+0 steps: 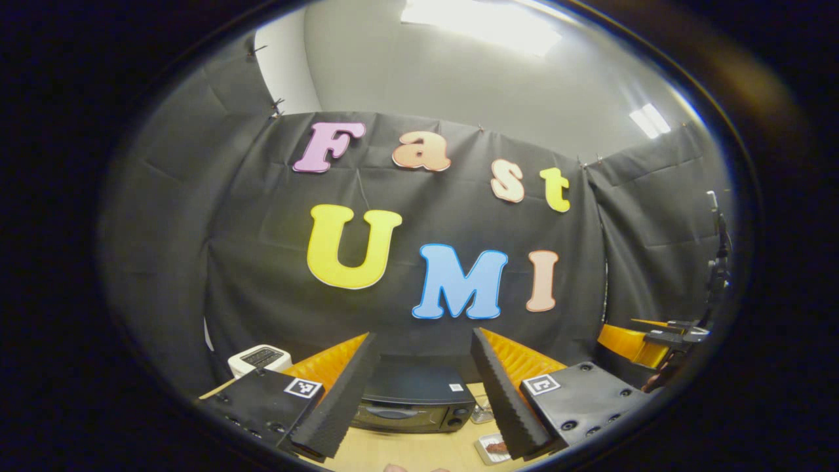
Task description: Open the electric oven with the left hand, put the food in, and close the electric oven.
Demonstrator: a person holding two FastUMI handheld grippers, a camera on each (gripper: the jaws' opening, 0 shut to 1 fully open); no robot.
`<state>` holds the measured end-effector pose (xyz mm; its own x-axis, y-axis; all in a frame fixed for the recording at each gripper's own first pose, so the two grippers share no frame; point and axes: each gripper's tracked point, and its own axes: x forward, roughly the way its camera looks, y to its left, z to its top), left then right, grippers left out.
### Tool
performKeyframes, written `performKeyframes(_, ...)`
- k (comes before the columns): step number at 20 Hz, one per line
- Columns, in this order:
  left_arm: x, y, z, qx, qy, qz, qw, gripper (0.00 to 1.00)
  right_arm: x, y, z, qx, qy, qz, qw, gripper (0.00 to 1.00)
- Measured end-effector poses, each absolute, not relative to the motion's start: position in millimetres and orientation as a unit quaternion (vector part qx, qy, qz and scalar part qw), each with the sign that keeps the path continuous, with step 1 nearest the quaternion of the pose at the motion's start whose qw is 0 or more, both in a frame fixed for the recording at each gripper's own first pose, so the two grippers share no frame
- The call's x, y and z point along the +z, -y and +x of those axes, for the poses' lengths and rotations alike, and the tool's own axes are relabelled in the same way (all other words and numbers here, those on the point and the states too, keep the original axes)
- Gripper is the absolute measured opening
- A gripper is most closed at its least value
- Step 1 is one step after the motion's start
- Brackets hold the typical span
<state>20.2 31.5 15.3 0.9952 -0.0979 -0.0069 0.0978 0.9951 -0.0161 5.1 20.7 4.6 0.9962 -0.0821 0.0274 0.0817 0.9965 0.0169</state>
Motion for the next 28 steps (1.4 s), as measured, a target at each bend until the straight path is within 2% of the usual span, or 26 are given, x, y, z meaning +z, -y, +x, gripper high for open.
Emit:
performKeyframes(19,17,30,31,0.002,0.022,0.008,1.000,0.98,8,46,25,-0.009,0.028,0.002,1.000,0.96)
performKeyframes(20,17,31,32,0.006,0.024,0.011,1.000,0.95,8,50,25,-0.008,0.028,-0.002,1.000,0.96)
performKeyframes(23,2,35,32,0.013,0.005,0.013,1.000,0.99,3,51,31,0.005,0.025,-0.003,1.000,0.96)
performKeyframes(28,-9,26,34,0.023,-0.010,0.035,0.999,0.98,-8,47,42,0.012,0.013,0.019,1.000,0.96)
